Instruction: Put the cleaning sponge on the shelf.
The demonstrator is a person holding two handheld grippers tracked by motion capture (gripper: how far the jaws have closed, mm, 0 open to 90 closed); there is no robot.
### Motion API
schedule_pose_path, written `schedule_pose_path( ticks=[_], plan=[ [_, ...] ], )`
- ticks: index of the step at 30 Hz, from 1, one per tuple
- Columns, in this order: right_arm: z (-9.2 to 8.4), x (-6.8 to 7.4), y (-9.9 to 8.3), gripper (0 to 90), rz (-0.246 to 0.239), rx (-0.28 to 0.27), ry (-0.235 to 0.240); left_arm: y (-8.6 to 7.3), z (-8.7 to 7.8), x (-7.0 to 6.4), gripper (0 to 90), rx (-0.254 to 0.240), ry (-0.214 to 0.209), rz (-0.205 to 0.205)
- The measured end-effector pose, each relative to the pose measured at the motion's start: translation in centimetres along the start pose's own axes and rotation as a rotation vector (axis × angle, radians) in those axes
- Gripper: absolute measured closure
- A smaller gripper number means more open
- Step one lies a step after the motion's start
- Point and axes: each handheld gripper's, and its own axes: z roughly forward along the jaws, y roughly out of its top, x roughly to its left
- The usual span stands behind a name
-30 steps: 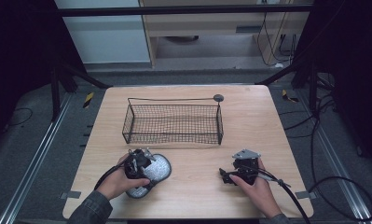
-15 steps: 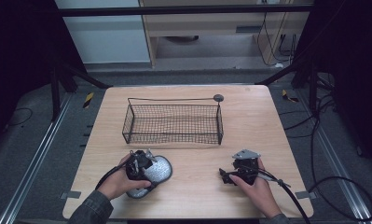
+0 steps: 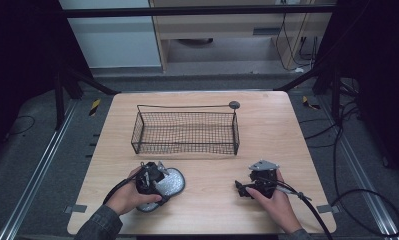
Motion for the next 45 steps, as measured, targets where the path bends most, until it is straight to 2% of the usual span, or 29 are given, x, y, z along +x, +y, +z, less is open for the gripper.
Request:
schedule_pose_path(
  ticks=[5,13,23,30,40,42,45],
  plan=[
    [0.0,0.0,0.0,0.7,0.002,0.0,0.001,0.1,-0.2,-0.1,11.6,0.007,0.005,0.01],
    [0.0,0.0,0.0,0.6,0.002,-0.001,0.0,0.1,-0.4,-0.2,12.6,0.008,0.021,0.032],
    [0.0,0.0,0.0,0.6,0.002,-0.002,0.001,0.8,-2.5,0.7,13.3,-0.029,0.053,0.056],
    [0.0,0.0,0.0,0.5,0.003,-0.003,0.002,1.0,-3.4,1.1,13.6,-0.035,0.068,0.076],
    [0.0,0.1,0.0,0.5,0.002,-0.005,0.002,1.2,-5.1,1.8,13.6,-0.075,0.112,0.1],
    [0.0,0.1,0.0,0.5,0.002,-0.005,0.002,1.3,-5.5,1.9,13.6,-0.095,0.12,0.117],
    [0.0,0.1,0.0,0.5,0.001,-0.005,0.003,1.6,-6.0,2.0,13.6,-0.09,0.137,0.143]
  ],
)
